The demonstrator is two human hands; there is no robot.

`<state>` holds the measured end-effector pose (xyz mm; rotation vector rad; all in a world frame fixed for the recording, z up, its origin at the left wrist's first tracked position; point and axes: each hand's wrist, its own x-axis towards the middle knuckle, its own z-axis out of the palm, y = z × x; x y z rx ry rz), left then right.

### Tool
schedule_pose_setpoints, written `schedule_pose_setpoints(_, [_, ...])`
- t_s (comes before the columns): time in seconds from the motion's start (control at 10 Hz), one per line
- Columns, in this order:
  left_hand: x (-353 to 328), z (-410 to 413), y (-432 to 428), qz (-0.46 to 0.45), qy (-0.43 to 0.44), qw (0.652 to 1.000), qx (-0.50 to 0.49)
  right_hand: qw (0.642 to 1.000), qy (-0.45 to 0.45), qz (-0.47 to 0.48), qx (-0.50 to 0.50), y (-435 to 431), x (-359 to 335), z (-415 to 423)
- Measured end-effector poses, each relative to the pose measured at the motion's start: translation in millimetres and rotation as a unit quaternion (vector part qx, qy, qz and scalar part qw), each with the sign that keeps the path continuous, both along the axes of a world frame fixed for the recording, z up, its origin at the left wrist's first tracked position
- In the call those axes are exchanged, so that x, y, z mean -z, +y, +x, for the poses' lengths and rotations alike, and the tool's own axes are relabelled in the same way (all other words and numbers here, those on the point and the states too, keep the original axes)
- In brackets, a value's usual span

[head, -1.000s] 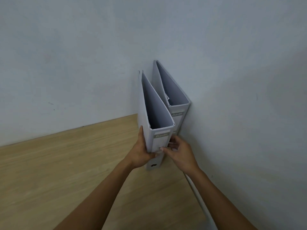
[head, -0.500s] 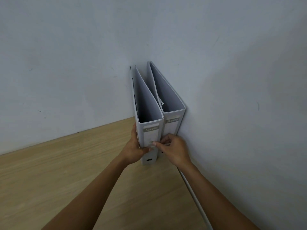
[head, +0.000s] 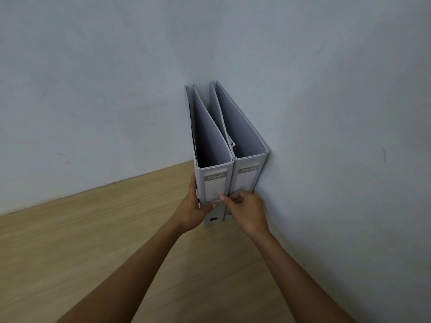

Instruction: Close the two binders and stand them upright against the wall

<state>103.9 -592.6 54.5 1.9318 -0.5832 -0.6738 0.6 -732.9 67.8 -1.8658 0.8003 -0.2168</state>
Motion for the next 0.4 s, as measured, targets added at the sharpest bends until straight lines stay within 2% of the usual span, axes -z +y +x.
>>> schedule_pose_setpoints(0.3, [-21.1,-11.5,35.0,0.049,0.062,0.997,-0.025,0.999,-0.008,0.046,-0.002,17.2,-5.7,-7.6])
schedule_pose_setpoints(0.4, [-31.3,-13.9,56.9,0.047,0.059,0.996,-0.046,0.998,-0.023,0.055,0.010,30.8,-12.1,-11.6])
